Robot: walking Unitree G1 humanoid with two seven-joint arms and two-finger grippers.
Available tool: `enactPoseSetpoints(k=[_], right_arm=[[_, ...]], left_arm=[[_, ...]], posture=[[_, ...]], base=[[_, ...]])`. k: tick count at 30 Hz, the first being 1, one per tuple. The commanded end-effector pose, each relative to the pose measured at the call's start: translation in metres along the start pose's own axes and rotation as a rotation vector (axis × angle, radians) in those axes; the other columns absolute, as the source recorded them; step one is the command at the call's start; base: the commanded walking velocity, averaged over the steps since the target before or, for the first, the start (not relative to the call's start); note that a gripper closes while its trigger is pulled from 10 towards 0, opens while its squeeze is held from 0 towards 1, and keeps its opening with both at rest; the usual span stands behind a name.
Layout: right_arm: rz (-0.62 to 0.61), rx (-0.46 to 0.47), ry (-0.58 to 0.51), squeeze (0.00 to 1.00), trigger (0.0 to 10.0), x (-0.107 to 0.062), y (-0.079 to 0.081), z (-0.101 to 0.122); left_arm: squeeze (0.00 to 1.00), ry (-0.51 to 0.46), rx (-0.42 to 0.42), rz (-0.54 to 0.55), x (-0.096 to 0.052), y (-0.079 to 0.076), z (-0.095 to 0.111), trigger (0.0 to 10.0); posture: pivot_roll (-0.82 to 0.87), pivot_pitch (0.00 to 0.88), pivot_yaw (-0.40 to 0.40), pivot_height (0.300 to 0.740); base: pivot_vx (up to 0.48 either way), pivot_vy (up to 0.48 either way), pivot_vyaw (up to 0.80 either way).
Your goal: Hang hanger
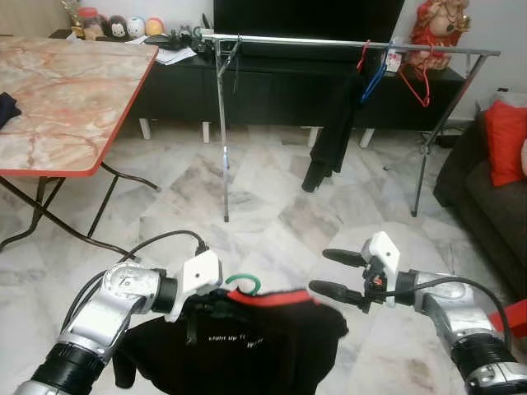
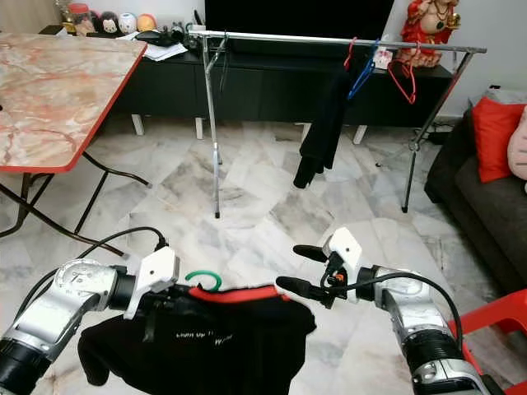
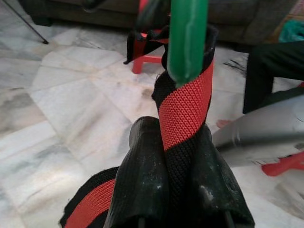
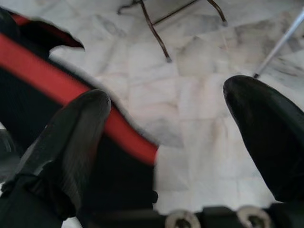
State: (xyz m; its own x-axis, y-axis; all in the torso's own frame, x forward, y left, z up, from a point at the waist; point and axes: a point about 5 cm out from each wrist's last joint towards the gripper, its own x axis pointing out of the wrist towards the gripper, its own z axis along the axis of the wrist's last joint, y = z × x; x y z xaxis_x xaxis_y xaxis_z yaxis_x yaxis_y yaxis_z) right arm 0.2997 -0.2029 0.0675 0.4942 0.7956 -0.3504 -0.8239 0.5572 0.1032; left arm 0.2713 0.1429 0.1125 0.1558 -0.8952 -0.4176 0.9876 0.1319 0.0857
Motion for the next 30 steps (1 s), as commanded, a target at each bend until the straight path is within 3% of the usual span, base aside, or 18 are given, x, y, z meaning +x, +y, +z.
enactPoseSetpoints(k=[1, 7, 8, 10, 11, 19, 28, 30], right_arm=[[-0.039, -0.034, 0.044, 0.00, 10.0, 0.001, -0.002, -0.003], [0.030, -0.068, 0.040, 0.00, 10.0, 0.008, 0.003, 0.004], [0.041, -0.081, 0.045, 0.00, 10.0, 0.009, 0.002, 0.007], [0.046, -0.088, 0.046, 0.00, 10.0, 0.009, 0.001, 0.009], [0.066, -0.104, 0.040, 0.00, 10.0, 0.010, 0.000, 0.013], [0.333, -0.127, 0.054, 0.00, 10.0, 0.010, 0.016, 0.021], [0.563, -0.128, 0.155, 0.00, 10.0, 0.005, 0.033, 0.007], [0.565, -0.130, 0.171, 0.00, 10.0, 0.005, 0.034, 0.005]], left_arm=[[0.00, 0.035, 0.053, -0.017, 0.004, 0.001, 0.004, 10.0], [0.00, 0.195, 0.159, -0.154, 0.006, -0.013, -0.005, 10.0], [0.00, 0.290, 0.222, -0.180, 0.004, -0.013, -0.012, 10.0], [0.00, 0.332, 0.249, -0.191, 0.003, -0.014, -0.015, 10.0], [0.00, 0.417, 0.318, -0.199, 0.002, -0.012, -0.021, 10.0], [0.00, 0.414, 0.453, -0.186, 0.011, -0.007, -0.007, 10.0], [0.00, 0.396, 0.499, -0.216, 0.016, -0.009, -0.001, 10.0], [0.00, 0.403, 0.506, -0.223, 0.015, -0.010, -0.001, 10.0]], posture=[[-0.03, 0.000, -0.117, 0.740], [-0.03, 0.000, -0.117, 0.740], [-0.03, 0.000, -0.117, 0.740], [-0.03, 0.000, -0.119, 0.740], [-0.03, 0.000, -0.120, 0.740], [-0.02, 0.000, -0.122, 0.740], [-0.01, 0.000, -0.127, 0.740], [-0.01, 0.000, -0.127, 0.740]], base=[[0.000, 0.000, 0.00], [0.000, 0.000, 0.00], [0.000, 0.000, 0.00], [0.000, 0.000, 0.00], [0.000, 0.000, 0.00], [0.000, 0.000, 0.00], [0.000, 0.000, 0.00], [0.000, 0.000, 0.00]])
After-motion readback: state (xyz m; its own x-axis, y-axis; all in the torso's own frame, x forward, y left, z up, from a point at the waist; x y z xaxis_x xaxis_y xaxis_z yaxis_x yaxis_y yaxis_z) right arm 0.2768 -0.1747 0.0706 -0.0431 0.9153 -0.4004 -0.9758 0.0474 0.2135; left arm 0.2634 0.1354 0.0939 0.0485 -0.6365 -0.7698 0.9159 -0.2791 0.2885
